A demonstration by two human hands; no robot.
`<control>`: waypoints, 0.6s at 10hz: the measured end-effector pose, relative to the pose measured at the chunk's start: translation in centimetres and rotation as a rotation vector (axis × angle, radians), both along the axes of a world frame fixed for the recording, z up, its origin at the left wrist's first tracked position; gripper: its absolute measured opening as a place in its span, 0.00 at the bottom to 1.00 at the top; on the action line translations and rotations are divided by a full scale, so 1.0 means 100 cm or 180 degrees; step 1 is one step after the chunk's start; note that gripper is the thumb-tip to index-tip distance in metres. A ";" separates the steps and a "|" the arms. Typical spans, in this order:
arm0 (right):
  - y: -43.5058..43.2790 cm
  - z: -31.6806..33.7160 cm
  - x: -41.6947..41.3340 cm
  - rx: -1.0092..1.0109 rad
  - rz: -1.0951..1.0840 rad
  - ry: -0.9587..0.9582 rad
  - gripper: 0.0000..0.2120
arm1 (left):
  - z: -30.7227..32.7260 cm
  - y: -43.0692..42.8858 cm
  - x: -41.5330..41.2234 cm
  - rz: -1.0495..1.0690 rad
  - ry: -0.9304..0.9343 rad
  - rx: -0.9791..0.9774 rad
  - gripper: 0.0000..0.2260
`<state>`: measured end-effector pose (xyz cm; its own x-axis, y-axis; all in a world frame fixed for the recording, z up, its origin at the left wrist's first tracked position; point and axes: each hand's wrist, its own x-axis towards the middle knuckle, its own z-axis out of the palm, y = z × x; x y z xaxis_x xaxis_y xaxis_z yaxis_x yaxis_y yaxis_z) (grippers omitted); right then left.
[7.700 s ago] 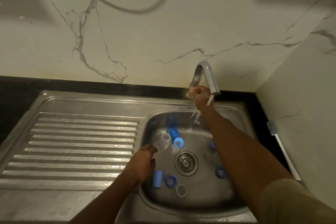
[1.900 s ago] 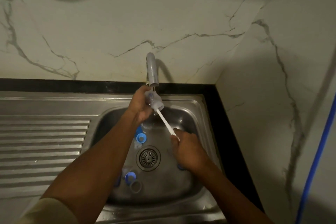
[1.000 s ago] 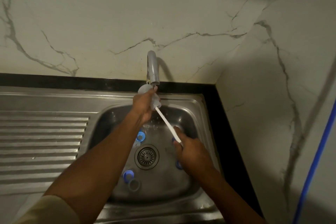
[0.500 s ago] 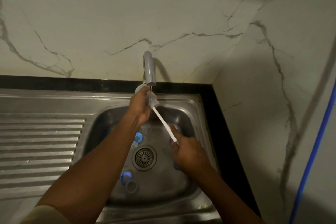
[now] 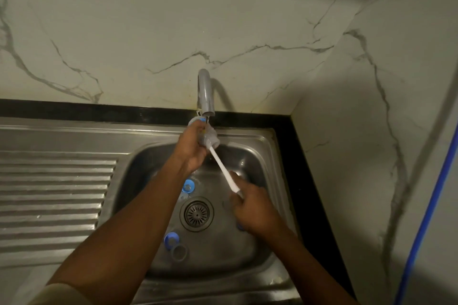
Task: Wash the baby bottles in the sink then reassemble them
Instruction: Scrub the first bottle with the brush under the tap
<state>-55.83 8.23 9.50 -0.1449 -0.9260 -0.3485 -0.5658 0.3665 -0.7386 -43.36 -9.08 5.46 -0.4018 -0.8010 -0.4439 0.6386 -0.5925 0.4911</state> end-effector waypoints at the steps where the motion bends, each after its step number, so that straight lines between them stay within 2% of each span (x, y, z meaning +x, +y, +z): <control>1: 0.000 0.013 -0.005 0.1085 -0.0665 -0.3266 0.13 | -0.004 0.000 0.011 0.0225 0.0701 0.0239 0.27; 2: 0.003 0.009 -0.005 0.1089 -0.0464 -0.3053 0.16 | 0.000 0.003 0.011 0.0237 0.0874 0.0329 0.31; 3: -0.003 0.002 -0.005 0.0135 0.0483 0.0936 0.23 | 0.003 0.002 0.001 0.0327 0.0116 0.0355 0.25; 4: -0.003 -0.007 0.000 -0.0196 0.0271 0.1402 0.25 | 0.009 0.000 -0.004 0.0209 0.0019 0.0184 0.16; 5: -0.007 0.006 -0.003 0.0406 -0.0444 -0.1333 0.15 | 0.005 -0.001 0.004 0.0400 0.0475 0.0342 0.23; 6: -0.009 0.023 -0.008 0.1330 -0.0761 -0.3335 0.15 | 0.001 -0.001 0.011 0.0454 0.0642 0.0352 0.26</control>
<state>-56.66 7.32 11.82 0.2405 -0.6979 -0.6746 0.3706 0.7083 -0.6007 -42.26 -9.16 5.52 -0.3776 -0.8069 -0.4542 0.7978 -0.5325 0.2828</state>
